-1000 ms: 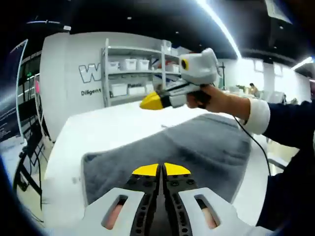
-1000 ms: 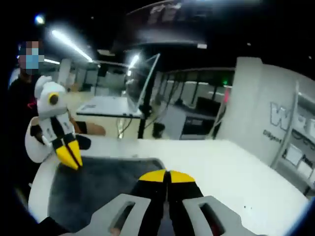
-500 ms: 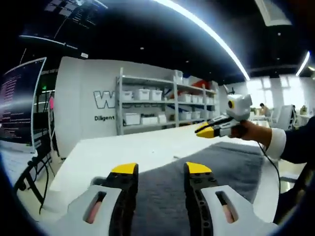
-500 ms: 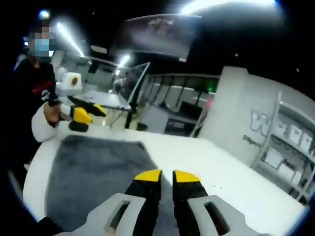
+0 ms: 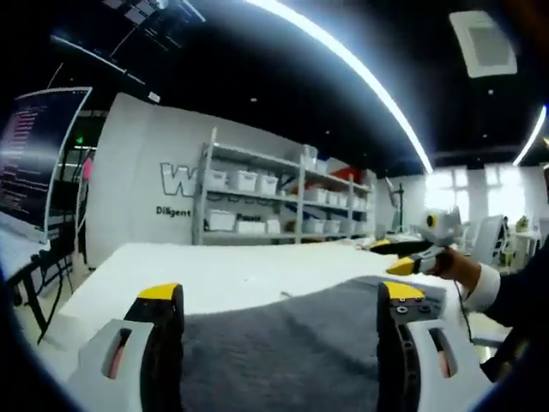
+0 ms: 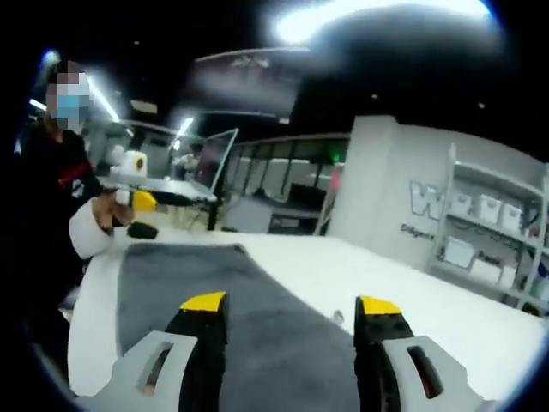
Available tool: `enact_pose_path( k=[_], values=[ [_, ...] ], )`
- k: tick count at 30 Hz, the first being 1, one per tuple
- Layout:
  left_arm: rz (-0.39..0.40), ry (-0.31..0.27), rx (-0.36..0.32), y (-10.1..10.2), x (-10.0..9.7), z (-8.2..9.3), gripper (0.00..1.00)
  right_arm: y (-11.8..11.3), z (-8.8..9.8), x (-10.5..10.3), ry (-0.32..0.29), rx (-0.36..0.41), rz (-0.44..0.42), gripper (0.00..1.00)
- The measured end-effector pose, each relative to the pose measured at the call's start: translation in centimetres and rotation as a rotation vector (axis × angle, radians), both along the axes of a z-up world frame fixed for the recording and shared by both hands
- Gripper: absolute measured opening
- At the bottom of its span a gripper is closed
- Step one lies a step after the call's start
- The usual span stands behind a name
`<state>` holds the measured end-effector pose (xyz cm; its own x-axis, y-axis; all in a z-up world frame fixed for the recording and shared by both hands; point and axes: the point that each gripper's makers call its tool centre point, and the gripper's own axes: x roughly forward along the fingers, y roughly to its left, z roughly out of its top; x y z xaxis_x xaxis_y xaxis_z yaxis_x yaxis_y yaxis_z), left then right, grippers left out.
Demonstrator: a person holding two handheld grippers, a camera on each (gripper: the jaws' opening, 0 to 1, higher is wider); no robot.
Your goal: Open the folded towel by lifting each exposed corner and separating the folded layers until the towel lies flat within the target outline without major curled edges
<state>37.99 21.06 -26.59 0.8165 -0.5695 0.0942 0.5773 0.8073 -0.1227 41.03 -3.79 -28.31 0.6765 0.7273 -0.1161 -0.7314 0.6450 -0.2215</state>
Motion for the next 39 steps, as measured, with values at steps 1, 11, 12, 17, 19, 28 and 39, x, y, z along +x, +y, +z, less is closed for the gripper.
enact_pose_path(
  k=[1,11,12,17,19,28,39],
  values=[
    [-0.013,-0.004,-0.03,-0.3,-0.1,0.2,0.96,-0.4,0.0,-0.4,0.008,0.01,0.002,0.71],
    [-0.018,0.014,0.033,-1.8,-1.7,-0.7,1.0,-5.6,0.3,-3.9,0.017,0.081,-0.092,0.96],
    [-0.019,0.016,0.035,-1.8,-1.8,-0.7,1.0,-6.2,0.3,-4.2,0.017,0.092,-0.102,0.98],
    [-0.015,0.028,0.072,-1.9,-2.0,-1.4,1.0,-8.3,0.2,-5.2,0.011,0.111,-0.151,0.99],
    [-0.007,0.044,0.102,-1.9,-2.0,-2.0,1.0,-8.7,0.0,-5.8,0.013,0.12,-0.164,0.99],
    [0.014,0.039,0.065,-0.8,-2.4,-1.2,1.0,-9.4,-1.3,-7.1,-0.027,0.111,-0.167,0.99],
    [0.059,-0.016,0.089,-0.2,-2.7,0.0,1.0,-11.2,-0.6,-7.6,0.0,0.143,-0.185,0.99]
  ],
)
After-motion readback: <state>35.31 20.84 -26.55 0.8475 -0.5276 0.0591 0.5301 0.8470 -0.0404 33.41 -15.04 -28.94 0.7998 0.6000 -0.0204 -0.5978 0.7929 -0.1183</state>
